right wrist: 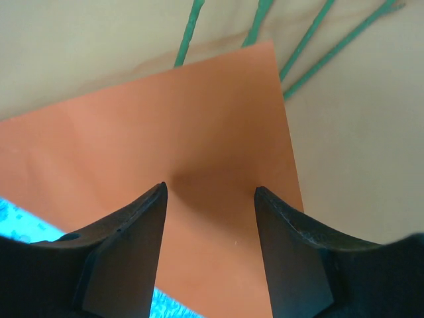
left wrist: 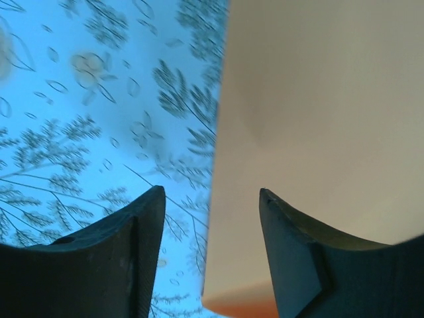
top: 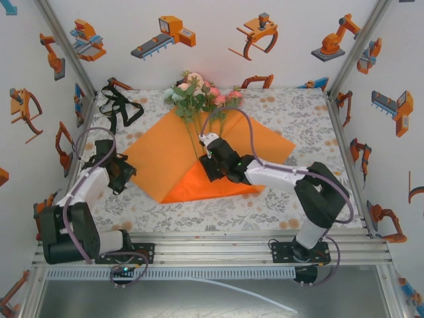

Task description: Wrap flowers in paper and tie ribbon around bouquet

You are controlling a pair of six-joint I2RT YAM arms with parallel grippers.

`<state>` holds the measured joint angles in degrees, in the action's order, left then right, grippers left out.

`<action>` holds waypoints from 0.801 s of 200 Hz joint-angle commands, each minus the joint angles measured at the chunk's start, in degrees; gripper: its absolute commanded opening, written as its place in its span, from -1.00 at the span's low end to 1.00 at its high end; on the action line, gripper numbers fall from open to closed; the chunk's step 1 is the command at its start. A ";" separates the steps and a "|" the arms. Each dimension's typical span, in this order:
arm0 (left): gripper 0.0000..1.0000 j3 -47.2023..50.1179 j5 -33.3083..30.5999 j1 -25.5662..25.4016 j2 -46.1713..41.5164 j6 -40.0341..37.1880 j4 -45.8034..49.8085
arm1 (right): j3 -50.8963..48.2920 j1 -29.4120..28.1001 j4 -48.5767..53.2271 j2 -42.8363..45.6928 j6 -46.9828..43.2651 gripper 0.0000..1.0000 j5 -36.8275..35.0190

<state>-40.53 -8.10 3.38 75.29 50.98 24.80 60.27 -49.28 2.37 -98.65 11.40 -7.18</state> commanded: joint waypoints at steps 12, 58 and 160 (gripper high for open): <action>0.26 -2.71 -3.06 1.78 4.44 -0.50 -3.87 | 4.54 -0.03 0.62 -3.75 -4.08 0.04 -3.72; 0.32 -8.09 -2.49 2.16 13.76 -4.28 -9.14 | 4.91 0.28 0.44 -4.89 -4.63 0.05 -2.34; -0.01 -11.01 14.83 -1.55 12.10 -1.98 -13.24 | 5.99 1.42 0.87 -6.38 -4.14 0.05 -0.33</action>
<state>-52.75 1.50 4.25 93.89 47.77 12.67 63.92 -48.12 2.81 -104.57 7.60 -8.16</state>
